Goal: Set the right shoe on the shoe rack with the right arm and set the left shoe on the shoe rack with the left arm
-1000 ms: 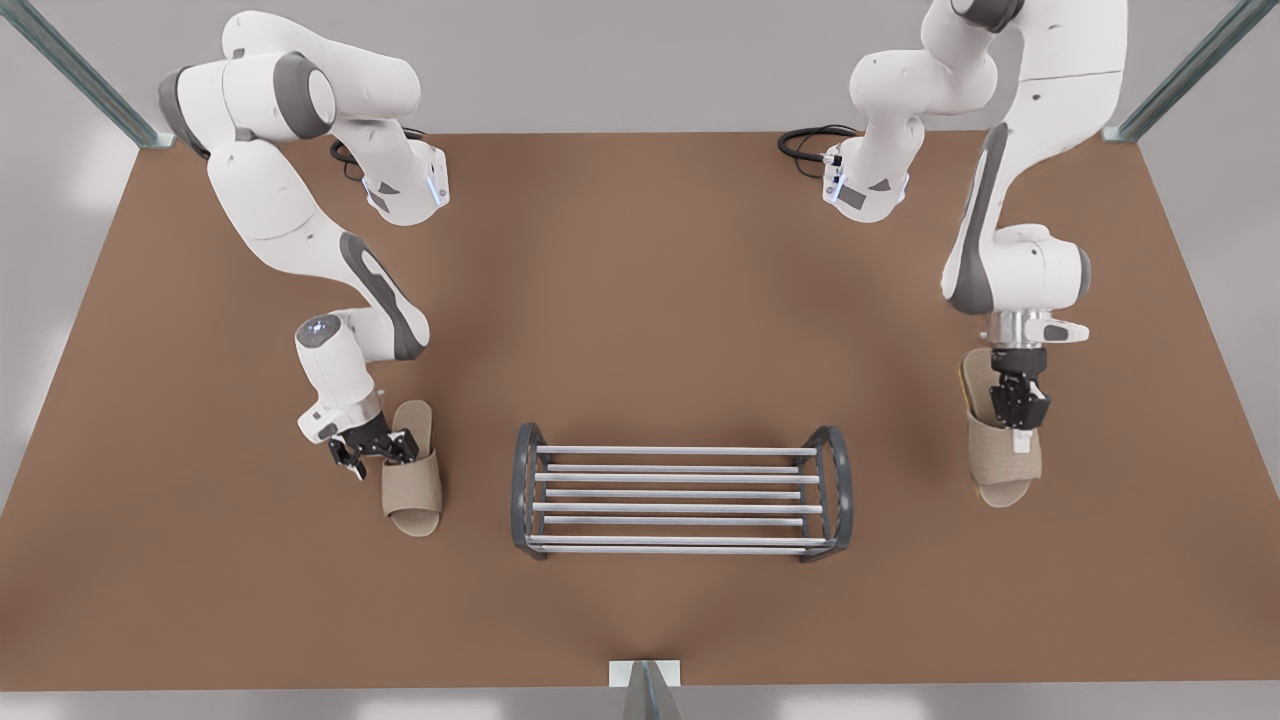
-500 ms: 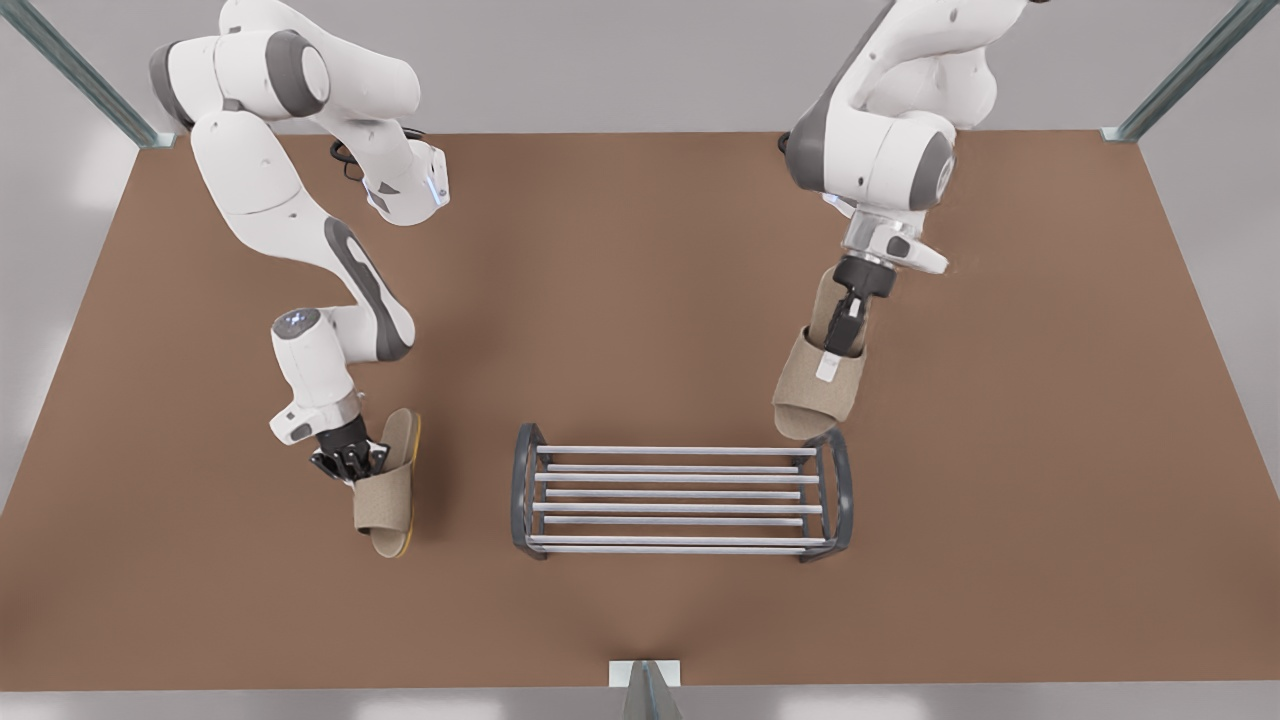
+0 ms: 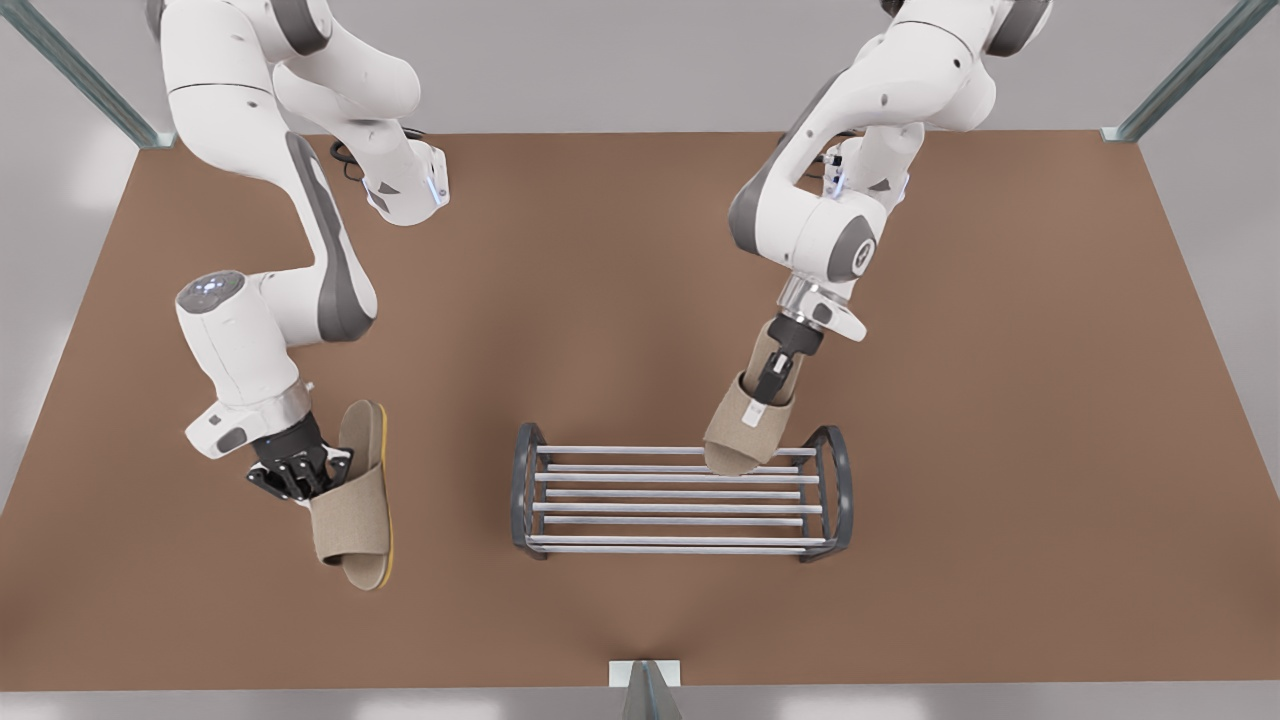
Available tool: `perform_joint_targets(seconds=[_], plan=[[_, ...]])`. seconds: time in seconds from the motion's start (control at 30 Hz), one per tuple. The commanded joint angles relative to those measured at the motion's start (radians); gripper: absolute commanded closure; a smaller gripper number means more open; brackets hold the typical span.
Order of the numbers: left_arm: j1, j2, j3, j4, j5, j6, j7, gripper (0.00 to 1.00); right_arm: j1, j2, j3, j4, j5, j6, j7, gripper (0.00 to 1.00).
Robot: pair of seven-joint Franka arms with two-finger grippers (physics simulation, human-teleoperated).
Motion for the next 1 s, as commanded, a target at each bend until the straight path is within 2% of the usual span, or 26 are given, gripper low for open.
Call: perform_joint_targets(seconds=[0.0, 0.03, 0.07, 0.1, 0.3, 0.4, 0.47, 0.67, 0.7, 0.77, 0.8, 0.83, 0.9, 0.93, 0.97], plan=[[0.011, 0.017, 0.001, 0.020, -0.336, -0.142, -0.036, 0.79, 0.021, -0.002, 0.000, 0.034, -0.006, -0.252, -0.003, 0.79], [0.022, 0.017, 0.001, 0.023, -0.336, -0.142, -0.037, 0.79, 0.039, -0.002, -0.001, 0.041, -0.009, -0.274, 0.030, 0.79], [0.025, 0.017, 0.005, 0.021, -0.336, -0.142, -0.046, 0.74, 0.062, -0.002, 0.000, 0.059, -0.033, -0.301, 0.076, 0.79], [0.027, 0.017, 0.009, 0.021, -0.333, -0.140, -0.045, 0.00, 0.096, -0.003, -0.001, 0.065, -0.079, -0.312, 0.150, 0.79], [0.043, 0.038, 0.015, -0.019, -0.253, -0.137, -0.029, 0.00, 0.294, 0.021, -0.001, 0.215, -0.213, -0.521, 0.469, 0.79], [0.040, 0.038, 0.015, -0.019, -0.253, -0.135, -0.010, 0.00, 0.363, 0.040, -0.004, 0.240, -0.264, -0.547, 0.576, 0.79], [0.039, 0.038, 0.015, -0.019, -0.253, -0.135, -0.010, 0.00, 0.435, 0.090, -0.011, 0.320, -0.311, -0.610, 0.681, 0.79], [0.040, 0.035, 0.016, -0.017, -0.253, -0.120, -0.010, 0.00, 0.533, 0.181, -0.015, 0.383, -0.385, -0.616, 0.828, 0.79], [0.042, 0.014, 0.015, -0.014, -0.260, -0.045, -0.017, 0.00, 0.544, 0.195, -0.015, 0.393, -0.402, -0.616, 0.843, 0.79], [0.022, -0.146, 0.015, 0.007, -0.309, 0.283, -0.034, 0.00, 0.558, 0.236, -0.017, 0.427, -0.405, -0.614, 0.868, 0.79], [0.030, -0.244, 0.015, -0.002, -0.330, 0.291, -0.036, 0.00, 0.561, 0.267, -0.018, 0.450, -0.417, -0.605, 0.880, 0.79], [0.034, -0.288, 0.010, 0.035, -0.234, 0.288, -0.017, 0.00, 0.573, 0.313, -0.024, 0.493, -0.420, -0.602, 0.900, 0.79], [0.082, -0.301, 0.005, 0.072, 0.213, 0.285, 0.021, 0.00, 0.631, 0.362, -0.075, 0.547, -0.420, -0.602, 0.900, 0.79], [0.146, -0.295, 0.009, 0.064, 0.603, 0.176, 0.030, 0.00, 0.671, 0.386, -0.109, 0.574, -0.420, -0.599, 0.900, 0.79], [0.200, -0.230, 0.007, 0.011, 0.791, -0.044, 0.049, 0.00, 0.682, 0.403, -0.119, 0.581, -0.420, -0.582, 0.900, 0.79]])
